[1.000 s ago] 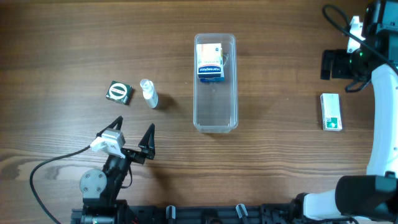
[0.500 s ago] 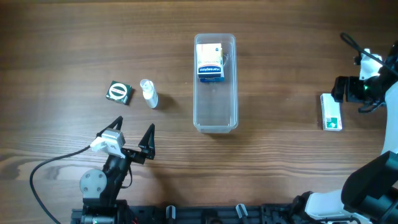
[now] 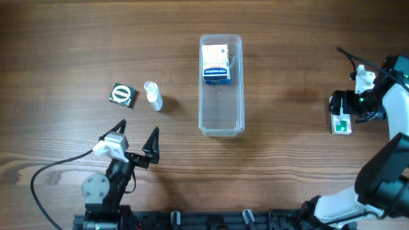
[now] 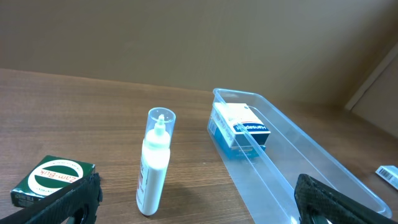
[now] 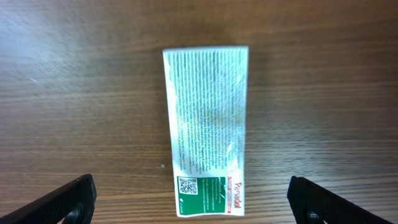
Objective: Pack container
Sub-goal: 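Lower the right gripper and grasp the white-green Panadol box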
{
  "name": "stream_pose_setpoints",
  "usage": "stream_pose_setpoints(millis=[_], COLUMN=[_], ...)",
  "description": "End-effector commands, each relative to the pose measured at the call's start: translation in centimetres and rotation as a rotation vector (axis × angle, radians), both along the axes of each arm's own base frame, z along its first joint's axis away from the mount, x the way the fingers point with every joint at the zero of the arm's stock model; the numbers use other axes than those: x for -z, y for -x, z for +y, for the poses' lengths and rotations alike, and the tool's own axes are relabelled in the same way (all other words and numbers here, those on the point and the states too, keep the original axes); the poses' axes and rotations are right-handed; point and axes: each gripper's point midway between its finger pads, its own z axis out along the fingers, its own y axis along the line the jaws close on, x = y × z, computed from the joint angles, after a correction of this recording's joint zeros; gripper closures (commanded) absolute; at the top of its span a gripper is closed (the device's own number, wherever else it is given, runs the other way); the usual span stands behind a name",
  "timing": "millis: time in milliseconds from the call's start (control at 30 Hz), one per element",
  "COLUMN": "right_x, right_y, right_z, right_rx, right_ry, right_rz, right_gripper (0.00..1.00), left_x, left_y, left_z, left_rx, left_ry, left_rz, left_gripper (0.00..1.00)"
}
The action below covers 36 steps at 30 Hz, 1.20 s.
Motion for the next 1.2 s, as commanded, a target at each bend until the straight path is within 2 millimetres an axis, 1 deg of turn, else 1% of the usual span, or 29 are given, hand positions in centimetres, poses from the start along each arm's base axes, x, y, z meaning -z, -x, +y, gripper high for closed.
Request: stream_pose_setpoints(millis=[0, 233, 467, 633, 967, 1167], right_x=[2.7, 4.5, 5.3, 6.4, 6.9, 7.4], right_y=[1.1, 1.3, 0.9, 0.8, 0.2, -0.1], right_z=[-0.2, -0.4, -0.6, -0.6, -1.0, -0.5], right_rx=[0.041, 0.058, 0.062, 0.065, 0.073, 0.040], right_ry=[-0.006, -0.014, -0.013, -0.019, 0.022, 0.062], right_rz=[0.096, 0.141, 0.137, 0.151, 0.142, 0.166], right_gripper=[0.00, 0.00, 0.00, 0.00, 0.00, 0.00], left_x=[0.2, 0.2, 0.2, 0.2, 0.2, 0.2], left_y=[-0.1, -0.1, -0.1, -0.1, -0.1, -0.1], left_z=[0.2, 0.2, 0.2, 0.2, 0.2, 0.2], left_rx=[-0.009, -0.009, -0.009, -0.009, -0.009, -0.009], left_ry=[-0.015, -0.015, -0.015, -0.015, -0.015, -0.015], left_rz=[-0.005, -0.005, -0.005, -0.005, -0.005, -0.005], left_gripper=[0.00, 0.00, 0.00, 0.00, 0.00, 0.00])
